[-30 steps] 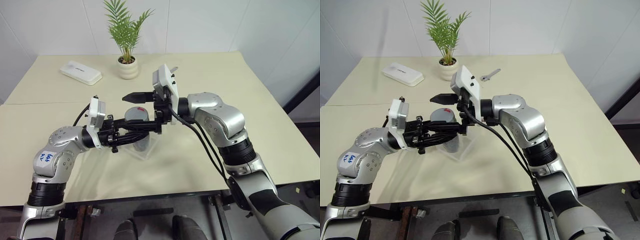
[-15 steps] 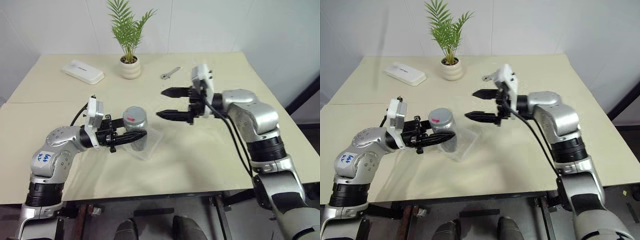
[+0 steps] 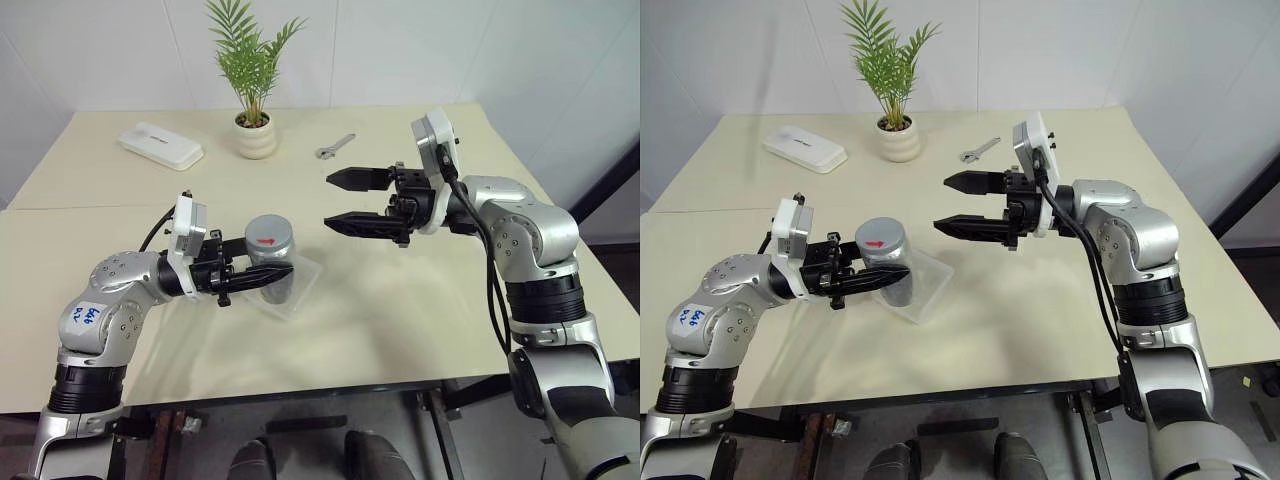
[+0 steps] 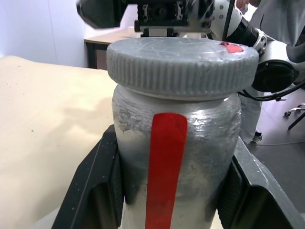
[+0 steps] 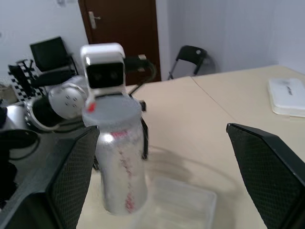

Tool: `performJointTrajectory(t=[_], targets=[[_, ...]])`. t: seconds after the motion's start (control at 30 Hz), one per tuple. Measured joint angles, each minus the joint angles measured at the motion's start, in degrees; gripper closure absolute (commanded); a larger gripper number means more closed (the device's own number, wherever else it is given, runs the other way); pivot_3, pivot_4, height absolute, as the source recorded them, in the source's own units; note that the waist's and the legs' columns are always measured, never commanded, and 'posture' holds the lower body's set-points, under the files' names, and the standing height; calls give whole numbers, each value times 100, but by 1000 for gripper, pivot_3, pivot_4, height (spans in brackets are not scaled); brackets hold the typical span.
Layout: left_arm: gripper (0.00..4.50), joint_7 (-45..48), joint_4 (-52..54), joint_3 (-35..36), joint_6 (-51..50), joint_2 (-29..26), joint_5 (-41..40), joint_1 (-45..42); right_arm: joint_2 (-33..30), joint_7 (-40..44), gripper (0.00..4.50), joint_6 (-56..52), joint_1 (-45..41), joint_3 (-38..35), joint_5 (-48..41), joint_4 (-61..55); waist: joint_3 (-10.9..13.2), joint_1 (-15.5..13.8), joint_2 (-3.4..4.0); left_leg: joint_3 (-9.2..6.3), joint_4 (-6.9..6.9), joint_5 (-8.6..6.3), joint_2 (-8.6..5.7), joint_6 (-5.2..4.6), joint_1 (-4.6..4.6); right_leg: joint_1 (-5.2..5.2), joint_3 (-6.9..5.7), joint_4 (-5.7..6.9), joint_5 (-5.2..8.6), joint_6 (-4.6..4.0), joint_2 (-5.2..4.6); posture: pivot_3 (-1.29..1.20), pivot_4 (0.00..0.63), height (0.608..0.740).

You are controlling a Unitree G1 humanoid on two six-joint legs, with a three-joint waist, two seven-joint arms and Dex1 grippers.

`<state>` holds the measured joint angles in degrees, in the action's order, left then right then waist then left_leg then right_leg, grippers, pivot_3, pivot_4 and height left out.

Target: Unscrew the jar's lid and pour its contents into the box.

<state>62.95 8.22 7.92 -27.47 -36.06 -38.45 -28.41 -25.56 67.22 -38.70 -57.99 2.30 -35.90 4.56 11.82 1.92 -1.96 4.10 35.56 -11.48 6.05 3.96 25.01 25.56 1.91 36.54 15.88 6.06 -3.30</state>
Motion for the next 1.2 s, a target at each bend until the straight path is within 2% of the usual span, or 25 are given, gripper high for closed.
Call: performJointTrajectory(t=[0.33, 0.57, 0.67, 0.8, 0.9, 1.07, 1.13, 1.2], targets=[[2530, -1, 0, -1, 0, 2, 0, 0, 709, -554, 14, -255, -232, 860, 319, -350, 0, -29, 0, 0, 1, 0, 0, 0, 4, 1, 0, -1, 0, 0, 0, 0, 150, 740], [2530, -27, 2, -1, 0, 3, 0, 1, 840, -731, 14, -271, -242, 938, 442, -385, 0, -22, 0, 0, 1, 0, 0, 0, 4, 1, 0, -1, 0, 0, 0, 0, 150, 740], [2530, -29, 3, -1, 0, 5, 0, 4, 868, -780, 635, -275, -243, 937, 442, -385, 0, -18, 0, 0, 0, 0, 0, 0, 3, 1, -1, 0, 0, 0, 0, 0, 150, 740], [2530, -87, 2, 2, 0, 8, 0, 6, 951, -750, 1935, -294, -247, 928, 355, -417, 0, -22, 0, 0, 0, 0, 0, 0, 4, 1, -1, -1, 0, 0, 0, 0, 150, 740], [2530, -76, 6, 1, 1, 11, 0, 8, 1025, -800, 1961, -446, -249, 726, 115, -424, 0, -27, 0, 0, 0, 0, 0, 0, 4, 1, 0, -2, 0, 0, 0, 0, 150, 740], [2530, -77, 48, 2, 1, 16, -1, 105, 1258, -1318, 1961, -872, -396, -445, -957, -471, 0, -28, 0, -1, -1, 0, 0, 0, 4, 0, -1, -3, 0, 0, -1, 0, 150, 740], [2530, -83, 83, 5, 1, 15, -3, 173, 997, -1492, 1961, -777, -368, -621, -887, -470, 0, -28, 0, -1, -1, 0, 0, 0, 4, 0, 0, -5, 0, 0, -1, 0, 150, 740], [2530, -94, 127, 48, 1, 4, -13, 245, 523, -1556, 1961, -387, -64, -633, -451, -374, -4, -49, -6, -3, -1, -1, -2, -2, 4, -4, -1, -12, 0, 0, -1, 0, 150, 740]])
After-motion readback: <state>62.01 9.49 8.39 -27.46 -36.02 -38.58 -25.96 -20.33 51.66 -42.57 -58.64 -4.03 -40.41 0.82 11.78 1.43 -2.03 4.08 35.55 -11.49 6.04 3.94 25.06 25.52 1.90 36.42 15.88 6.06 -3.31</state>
